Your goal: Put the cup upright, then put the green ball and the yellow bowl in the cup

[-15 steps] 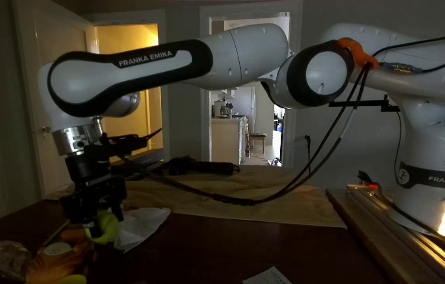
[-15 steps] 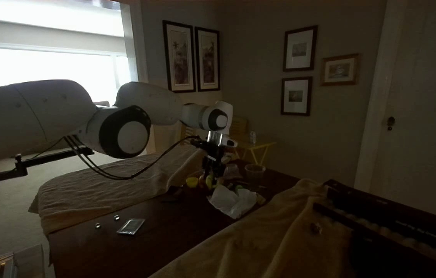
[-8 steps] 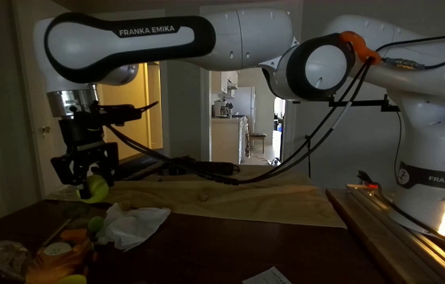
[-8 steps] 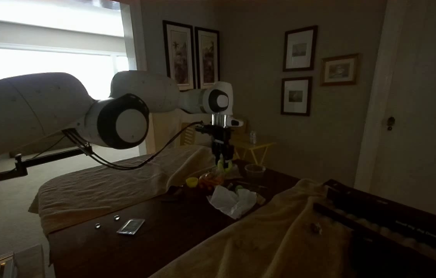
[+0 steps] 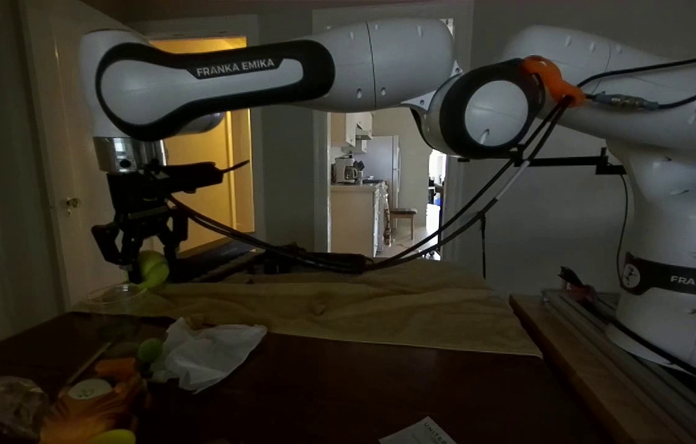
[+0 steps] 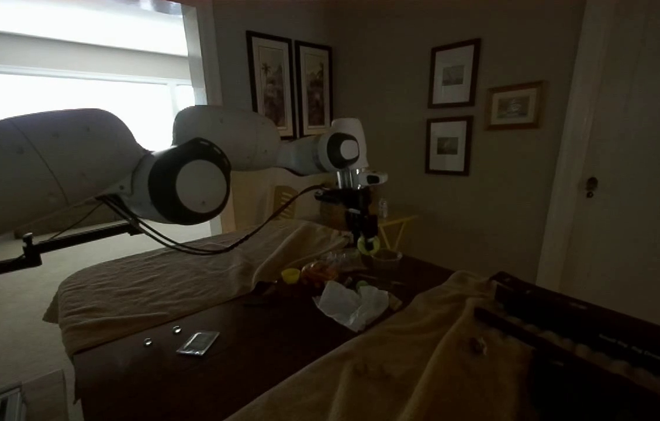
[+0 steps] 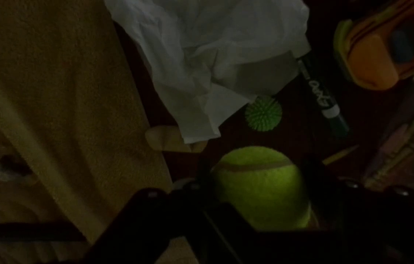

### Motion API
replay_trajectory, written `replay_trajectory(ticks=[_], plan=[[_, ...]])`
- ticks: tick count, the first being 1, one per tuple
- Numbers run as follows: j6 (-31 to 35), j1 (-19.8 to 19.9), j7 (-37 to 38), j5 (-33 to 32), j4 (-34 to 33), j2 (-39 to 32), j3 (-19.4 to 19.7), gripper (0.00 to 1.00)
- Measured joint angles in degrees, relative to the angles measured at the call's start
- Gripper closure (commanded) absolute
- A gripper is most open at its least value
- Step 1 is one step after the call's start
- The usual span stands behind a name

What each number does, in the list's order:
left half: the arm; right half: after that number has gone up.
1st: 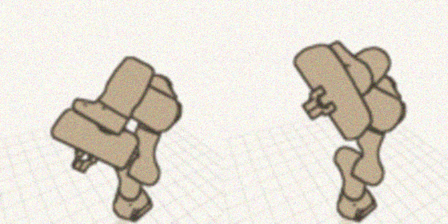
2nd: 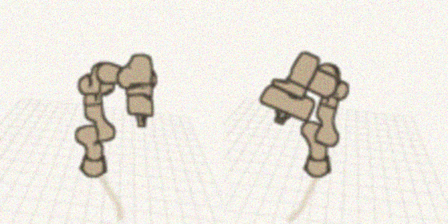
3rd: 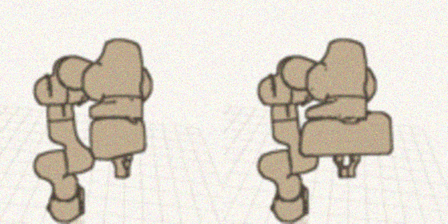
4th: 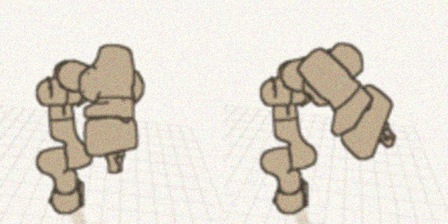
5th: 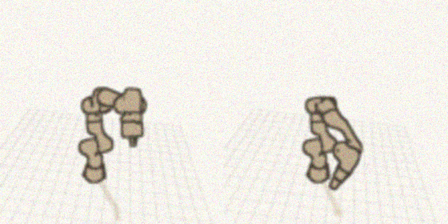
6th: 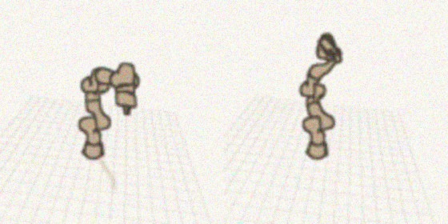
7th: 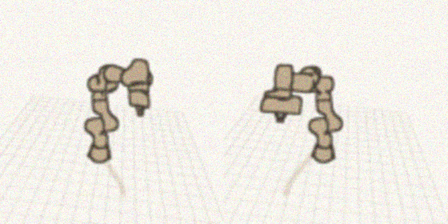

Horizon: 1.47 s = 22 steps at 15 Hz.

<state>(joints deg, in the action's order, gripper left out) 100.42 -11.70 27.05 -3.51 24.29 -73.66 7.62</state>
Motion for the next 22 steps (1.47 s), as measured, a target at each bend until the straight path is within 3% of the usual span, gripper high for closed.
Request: replay_trajectory(ticks=[18,19,22], plan=[[16.7,1.9,-0.4,-0.2,0.6,-2.3,0.6,0.62],[17.2,2.0,-0.4,-0.2,0.7,-2.4,0.6,0.37],[17.9,2.3,-0.4,-0.2,0.8,-2.4,0.3,0.37]])
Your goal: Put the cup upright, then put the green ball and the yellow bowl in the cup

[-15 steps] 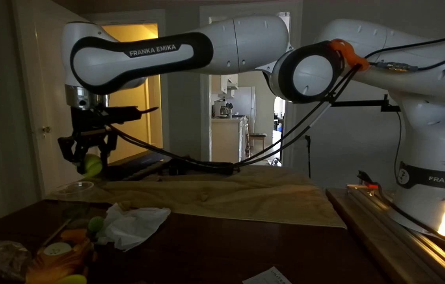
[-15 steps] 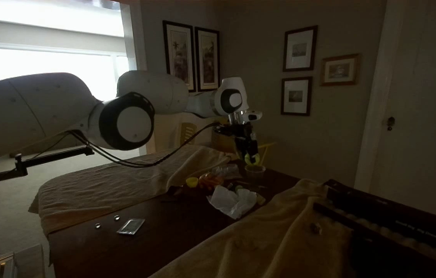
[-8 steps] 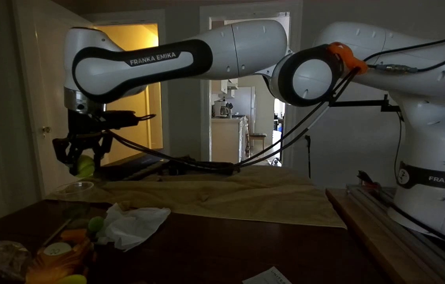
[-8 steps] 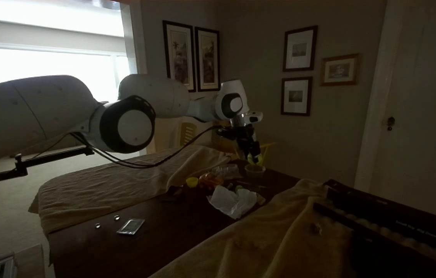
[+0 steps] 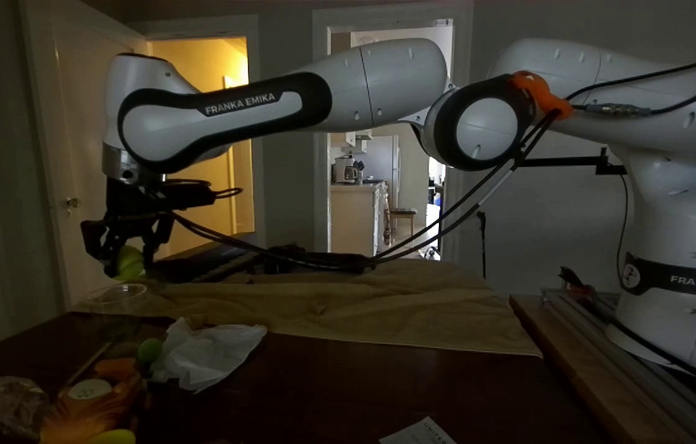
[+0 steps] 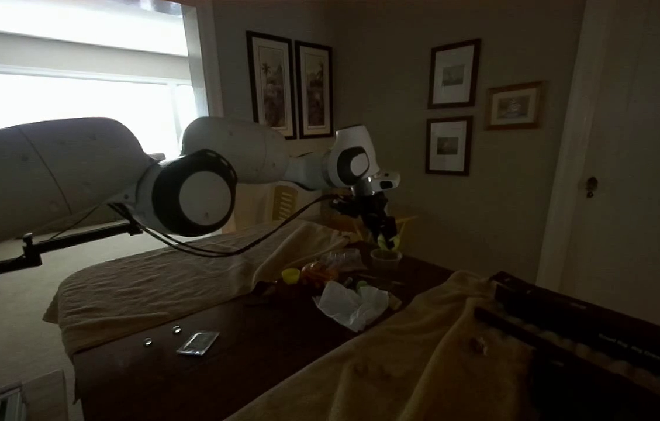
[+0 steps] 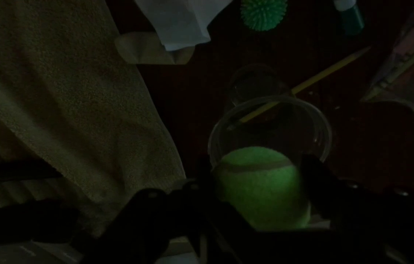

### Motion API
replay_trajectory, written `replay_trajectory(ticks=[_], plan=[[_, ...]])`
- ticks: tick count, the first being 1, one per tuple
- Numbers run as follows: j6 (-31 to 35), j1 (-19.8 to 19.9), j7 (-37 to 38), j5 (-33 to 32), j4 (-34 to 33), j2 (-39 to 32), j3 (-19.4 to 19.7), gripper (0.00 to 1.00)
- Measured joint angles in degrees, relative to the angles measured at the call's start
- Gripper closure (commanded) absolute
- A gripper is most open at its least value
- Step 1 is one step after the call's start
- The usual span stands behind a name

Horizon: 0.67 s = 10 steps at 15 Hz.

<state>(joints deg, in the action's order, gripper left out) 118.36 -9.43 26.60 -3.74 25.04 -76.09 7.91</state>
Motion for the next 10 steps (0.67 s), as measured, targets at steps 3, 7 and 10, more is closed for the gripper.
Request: replay_trajectory(ticks=[3,7,10], plan=[[0.0,0.0,0.1,0.0,0.1,0.0,0.0,0.62],[0.0,0.2,0.4,0.0,0.3,-0.2,-0.2,0.62],[0.4,0.5,-0.2,0.0,0.3,-0.6,-0.7,0.62]])
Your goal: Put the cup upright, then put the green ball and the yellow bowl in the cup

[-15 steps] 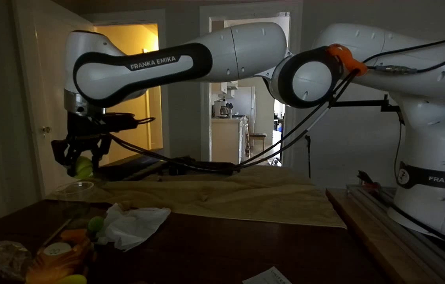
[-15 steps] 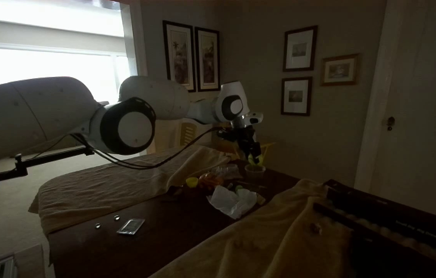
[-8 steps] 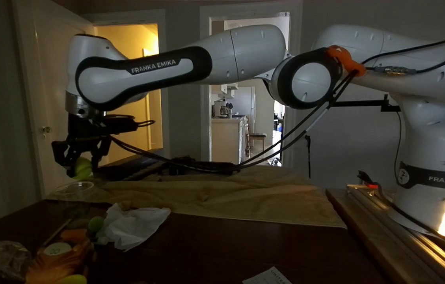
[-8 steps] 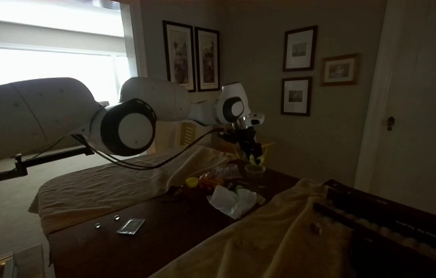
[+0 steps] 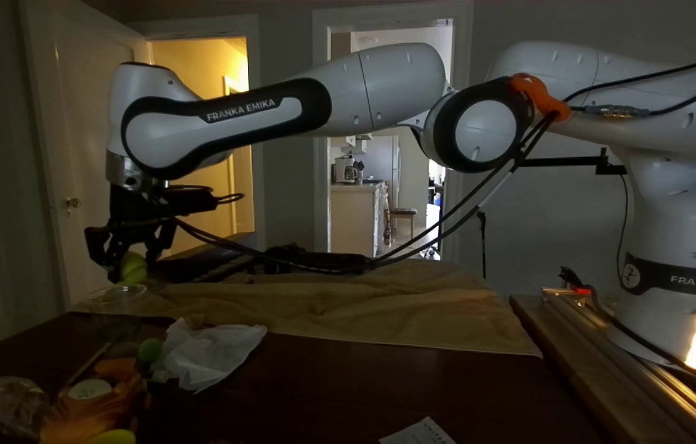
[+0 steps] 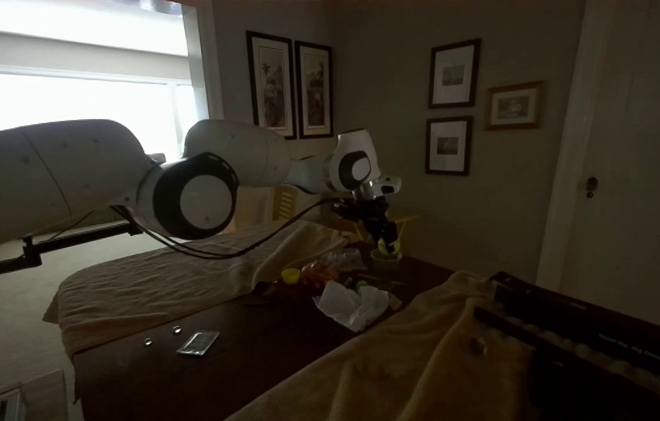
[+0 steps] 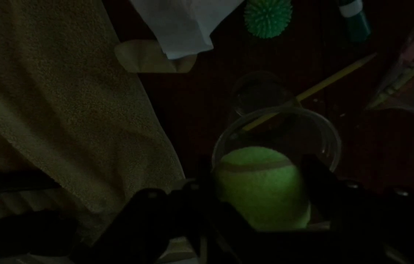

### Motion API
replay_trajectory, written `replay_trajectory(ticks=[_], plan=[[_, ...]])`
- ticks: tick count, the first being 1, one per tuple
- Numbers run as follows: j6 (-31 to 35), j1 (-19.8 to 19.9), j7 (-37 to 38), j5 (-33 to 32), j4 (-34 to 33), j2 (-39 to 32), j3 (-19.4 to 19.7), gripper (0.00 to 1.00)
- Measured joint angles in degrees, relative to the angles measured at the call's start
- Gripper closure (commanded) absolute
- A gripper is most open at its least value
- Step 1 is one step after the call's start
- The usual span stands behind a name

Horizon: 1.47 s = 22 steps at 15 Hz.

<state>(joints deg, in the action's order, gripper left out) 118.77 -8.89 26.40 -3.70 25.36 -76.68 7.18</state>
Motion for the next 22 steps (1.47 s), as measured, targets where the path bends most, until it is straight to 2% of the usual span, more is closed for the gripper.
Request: replay_trajectory(ticks=[13,14,15,17,22], plan=[[7.7,0.5,-11.6,0.0,0.0,-2.2,-3.1,0.62],[7.8,0.5,-11.9,0.0,0.0,-2.2,-3.4,0.12],[7.8,0.5,-12.2,0.1,0.0,-2.2,-3.7,0.11],[7.8,0.6,-12.3,0.2,0.0,-2.2,-4.2,0.01],[7.8,0.6,-12.4,0.2,0.0,-2.1,-4.4,0.00]])
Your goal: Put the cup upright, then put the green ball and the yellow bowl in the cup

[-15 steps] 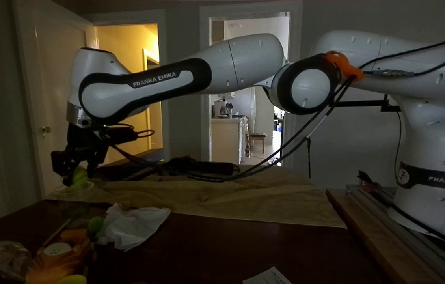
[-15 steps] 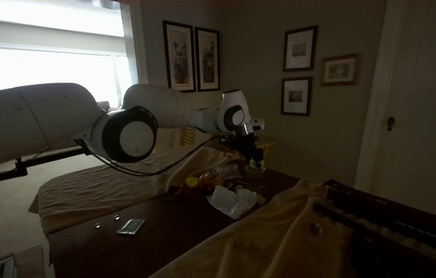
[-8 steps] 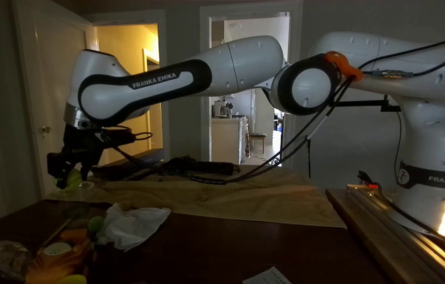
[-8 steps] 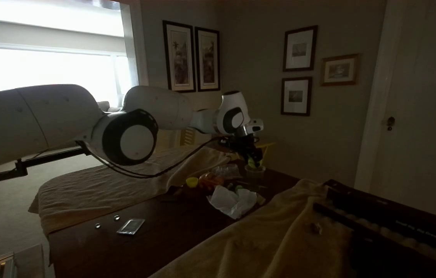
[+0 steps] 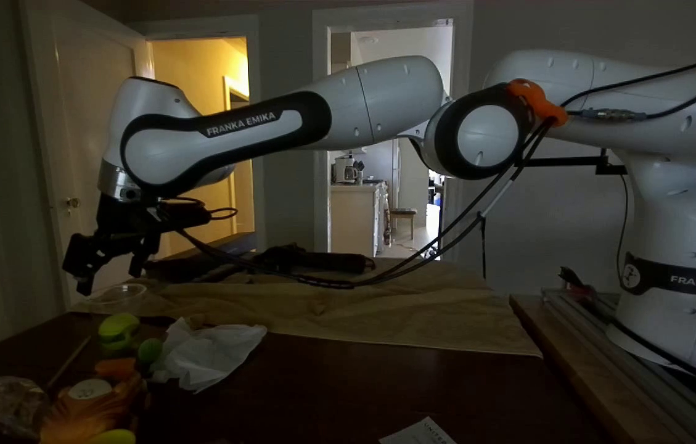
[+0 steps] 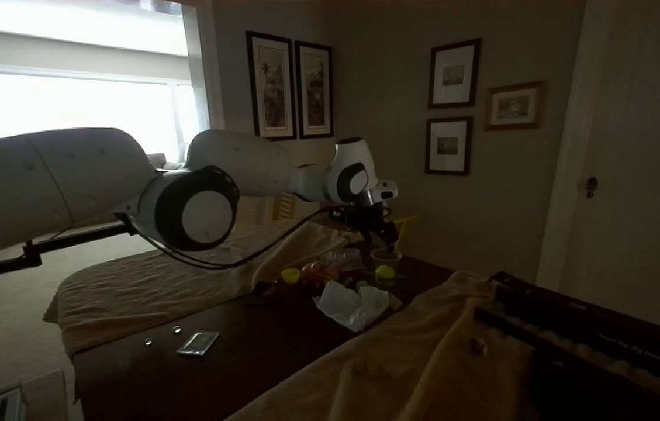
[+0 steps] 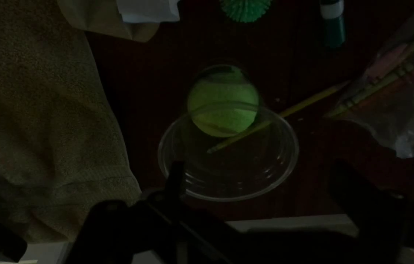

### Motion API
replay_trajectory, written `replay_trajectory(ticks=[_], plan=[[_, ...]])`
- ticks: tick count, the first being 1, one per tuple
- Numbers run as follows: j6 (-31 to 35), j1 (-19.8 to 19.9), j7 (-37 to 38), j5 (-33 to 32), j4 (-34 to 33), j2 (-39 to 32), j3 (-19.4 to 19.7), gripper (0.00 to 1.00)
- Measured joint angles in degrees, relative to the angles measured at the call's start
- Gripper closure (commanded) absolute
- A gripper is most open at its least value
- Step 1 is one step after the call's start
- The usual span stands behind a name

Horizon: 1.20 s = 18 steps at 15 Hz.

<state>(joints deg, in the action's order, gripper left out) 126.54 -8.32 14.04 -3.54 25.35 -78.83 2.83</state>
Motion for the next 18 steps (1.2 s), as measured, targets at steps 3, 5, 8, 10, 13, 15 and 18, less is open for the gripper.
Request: replay_trajectory(ticks=[3,5,8,10,13,15,18], plan=[[0.0,0.0,0.0,0.0,0.0,0.0,0.0,0.00],[-0.4,0.0,0.0,0.0,0.0,0.1,0.0,0.00],[-5.1,-0.2,0.2,0.0,0.0,1.3,0.1,0.00],[-9.1,-0.4,0.6,0.0,-0.1,2.8,0.1,0.00],[-14.6,-1.2,1.6,0.0,-0.1,5.5,0.1,0.00],[-17.7,-1.8,1.7,0.0,-0.1,6.9,0.0,0.00],[-21.6,-2.6,1.6,0.2,-0.1,7.9,-1.0,0.00]])
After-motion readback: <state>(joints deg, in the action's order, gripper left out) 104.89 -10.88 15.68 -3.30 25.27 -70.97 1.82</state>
